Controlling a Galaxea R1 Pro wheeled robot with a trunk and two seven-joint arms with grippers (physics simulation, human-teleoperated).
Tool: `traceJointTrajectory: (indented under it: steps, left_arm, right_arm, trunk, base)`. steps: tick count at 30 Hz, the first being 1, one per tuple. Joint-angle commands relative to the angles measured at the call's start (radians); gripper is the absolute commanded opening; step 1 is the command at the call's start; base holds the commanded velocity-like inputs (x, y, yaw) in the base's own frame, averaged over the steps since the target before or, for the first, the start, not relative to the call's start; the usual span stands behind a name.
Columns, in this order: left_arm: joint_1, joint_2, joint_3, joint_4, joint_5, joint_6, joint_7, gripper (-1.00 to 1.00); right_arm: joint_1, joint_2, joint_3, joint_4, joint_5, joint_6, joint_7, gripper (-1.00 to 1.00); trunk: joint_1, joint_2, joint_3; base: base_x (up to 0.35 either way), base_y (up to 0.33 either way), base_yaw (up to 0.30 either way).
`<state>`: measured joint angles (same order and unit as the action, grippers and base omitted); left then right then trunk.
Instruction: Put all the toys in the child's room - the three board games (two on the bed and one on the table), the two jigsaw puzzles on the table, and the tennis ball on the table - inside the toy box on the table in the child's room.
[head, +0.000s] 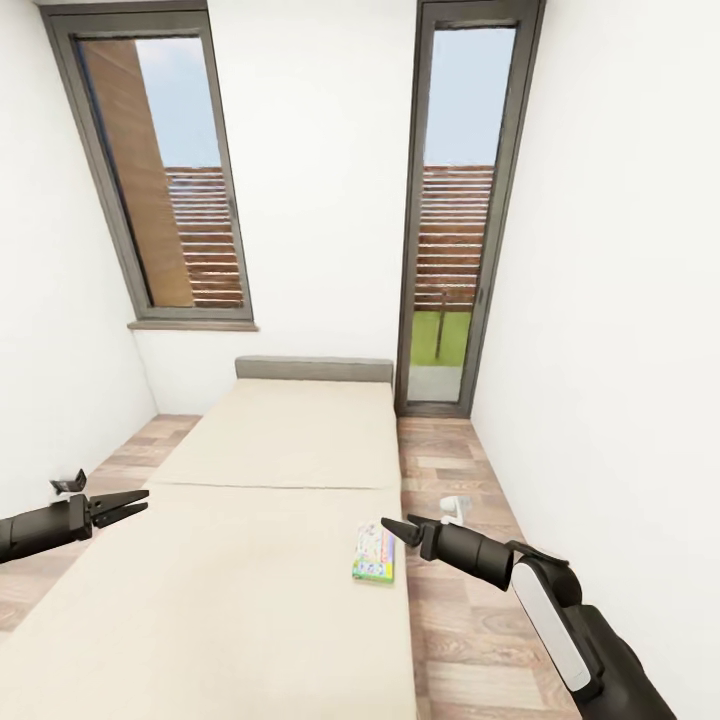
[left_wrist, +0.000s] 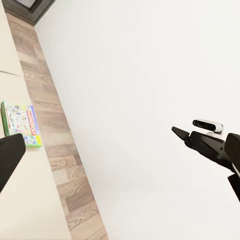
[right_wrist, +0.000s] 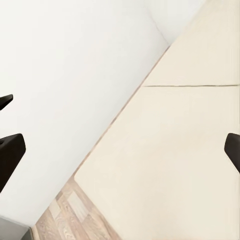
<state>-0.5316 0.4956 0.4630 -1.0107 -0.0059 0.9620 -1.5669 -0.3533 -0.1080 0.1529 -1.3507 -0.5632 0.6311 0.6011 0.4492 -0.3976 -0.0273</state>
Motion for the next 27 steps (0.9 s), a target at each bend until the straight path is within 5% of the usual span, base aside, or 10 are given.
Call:
traceJointTrajectory:
  steps: [1, 27]
  left_arm:
    - [-0.001, 0.0, 0.0, 0.0, -0.001, 0.011, -0.004, 1.0]
    - [-0.001, 0.0, 0.0, 0.0, -0.002, 0.012, -0.004, 1.0]
  right_arm:
    - [-0.001, -0.001, 0.001, -0.001, -0.007, 0.006, -0.002, 1.0]
    - [-0.001, 0.001, 0.002, 0.003, -0.007, 0.006, -0.009, 1.0]
  trunk:
    - [0.001, -0.002, -0.002]
    - [0.001, -0.002, -0.002]
  base:
    - [0.05, -0.027, -0.013]
    - [0.117, -0.003, -0.001]
